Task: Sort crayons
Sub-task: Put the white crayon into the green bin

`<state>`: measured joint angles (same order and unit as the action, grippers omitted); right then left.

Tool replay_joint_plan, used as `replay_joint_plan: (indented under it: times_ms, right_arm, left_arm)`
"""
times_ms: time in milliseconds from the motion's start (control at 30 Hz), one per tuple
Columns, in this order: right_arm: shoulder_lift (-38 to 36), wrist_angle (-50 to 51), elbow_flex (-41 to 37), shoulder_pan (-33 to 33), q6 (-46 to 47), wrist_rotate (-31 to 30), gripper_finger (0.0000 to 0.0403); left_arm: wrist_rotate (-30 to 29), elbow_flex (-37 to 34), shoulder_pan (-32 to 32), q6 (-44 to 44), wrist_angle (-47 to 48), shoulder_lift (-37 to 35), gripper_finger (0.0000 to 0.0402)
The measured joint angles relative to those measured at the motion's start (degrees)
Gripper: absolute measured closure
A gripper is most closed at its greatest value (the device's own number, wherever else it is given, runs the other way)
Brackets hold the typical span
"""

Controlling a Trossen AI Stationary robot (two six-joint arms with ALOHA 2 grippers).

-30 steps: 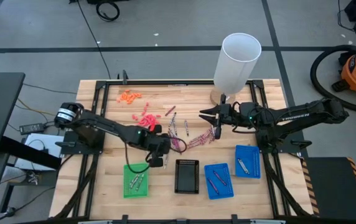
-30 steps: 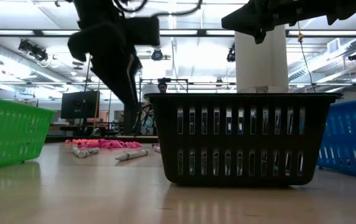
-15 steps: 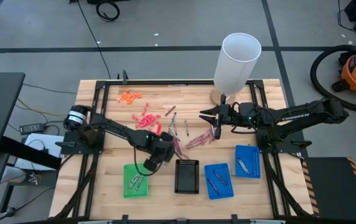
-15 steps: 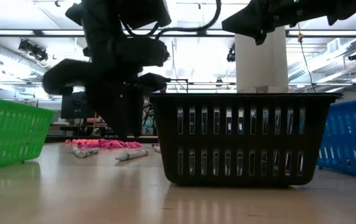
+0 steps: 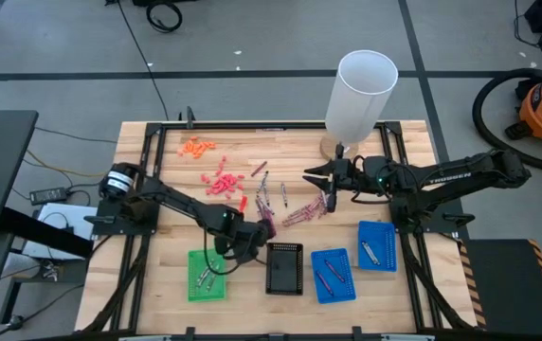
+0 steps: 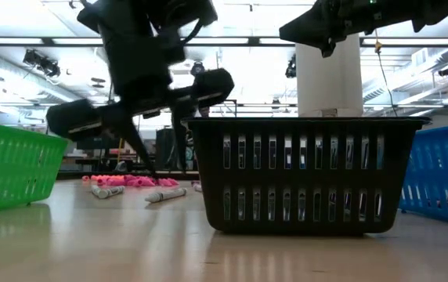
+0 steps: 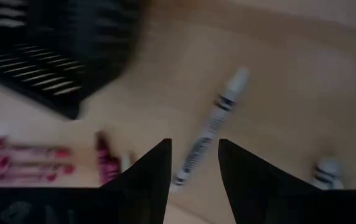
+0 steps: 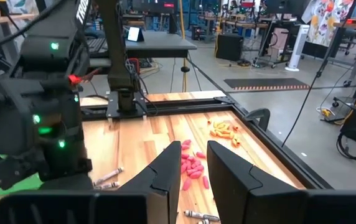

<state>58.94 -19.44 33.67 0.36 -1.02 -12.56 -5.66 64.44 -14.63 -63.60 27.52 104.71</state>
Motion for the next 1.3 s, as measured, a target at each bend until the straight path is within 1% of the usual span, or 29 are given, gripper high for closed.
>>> replay_joint_plan:
  times_ms: [100,233,667,833,1033,1200,1300]
  right_arm:
    - [0.0,0.3,0.0,0.0,0.0,0.0,0.0316]
    - [0.0,0.4,0.0,0.0,0.1,-0.1,0.0316]
    - [0.0,0.8,0.0,0.0,0.2,-0.3,0.0316]
    - [0.0,0.8,0.0,0.0,0.4,-0.3,0.0316]
    - [0.0,0.8,0.0,0.0,0.8,-0.3,0.0316]
    - [0.0,0.8,0.0,0.0,0.8,-0.3,0.0316]
    - [0.0,0.8,0.0,0.0,0.8,-0.3,0.0316]
  left_arm:
    - [0.2,0.0,0.0,-5.1,-0.4,1.5,0.0260]
    - [0.1,0.1,0.1,-9.2,-0.1,2.7,0.0260]
    - [-0.7,0.1,-0.5,-7.5,0.2,2.0,0.0260]
    - [-0.8,2.8,-1.9,-6.5,1.8,1.8,0.0260]
    - [-0.8,4.1,-2.3,-6.6,4.1,1.8,0.0260]
    - [-0.7,4.2,-1.4,-11.4,5.6,1.8,0.0260]
    - [1.3,4.2,-0.4,-14.3,5.8,1.8,0.0260]
